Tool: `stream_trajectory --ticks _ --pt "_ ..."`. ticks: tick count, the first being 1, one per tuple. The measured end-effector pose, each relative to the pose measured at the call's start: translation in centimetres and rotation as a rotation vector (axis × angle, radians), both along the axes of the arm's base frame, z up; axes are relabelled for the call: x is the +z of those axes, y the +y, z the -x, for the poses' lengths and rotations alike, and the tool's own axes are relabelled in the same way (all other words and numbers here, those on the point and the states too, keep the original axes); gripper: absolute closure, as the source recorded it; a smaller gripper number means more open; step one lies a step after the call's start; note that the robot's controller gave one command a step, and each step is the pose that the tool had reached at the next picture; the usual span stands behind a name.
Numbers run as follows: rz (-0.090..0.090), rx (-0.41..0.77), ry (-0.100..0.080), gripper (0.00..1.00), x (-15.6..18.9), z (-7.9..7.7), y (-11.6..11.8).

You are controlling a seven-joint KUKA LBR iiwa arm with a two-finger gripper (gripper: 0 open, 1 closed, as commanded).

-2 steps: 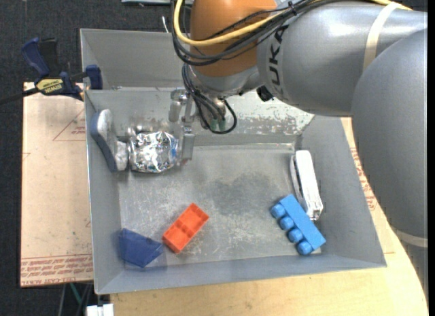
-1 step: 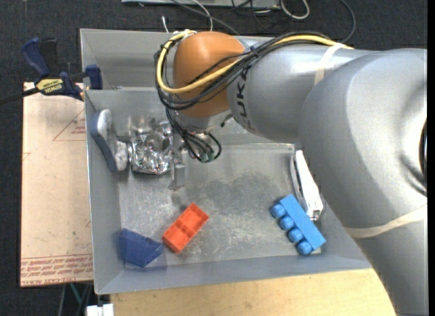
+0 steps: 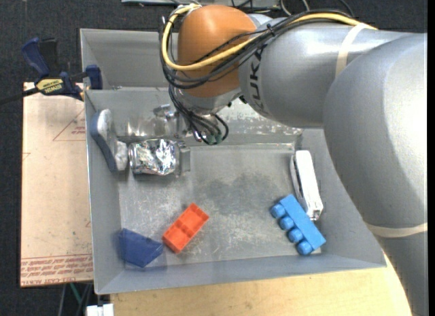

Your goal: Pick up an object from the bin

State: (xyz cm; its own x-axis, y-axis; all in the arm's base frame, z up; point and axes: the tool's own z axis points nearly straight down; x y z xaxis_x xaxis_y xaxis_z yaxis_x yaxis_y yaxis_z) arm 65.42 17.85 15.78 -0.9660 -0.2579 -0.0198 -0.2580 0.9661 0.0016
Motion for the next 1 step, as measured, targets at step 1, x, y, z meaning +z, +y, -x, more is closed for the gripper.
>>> stream_trajectory --ticks 1 --pt "0.003 0.11 0.009 0.0 -5.67 2.38 4.09"
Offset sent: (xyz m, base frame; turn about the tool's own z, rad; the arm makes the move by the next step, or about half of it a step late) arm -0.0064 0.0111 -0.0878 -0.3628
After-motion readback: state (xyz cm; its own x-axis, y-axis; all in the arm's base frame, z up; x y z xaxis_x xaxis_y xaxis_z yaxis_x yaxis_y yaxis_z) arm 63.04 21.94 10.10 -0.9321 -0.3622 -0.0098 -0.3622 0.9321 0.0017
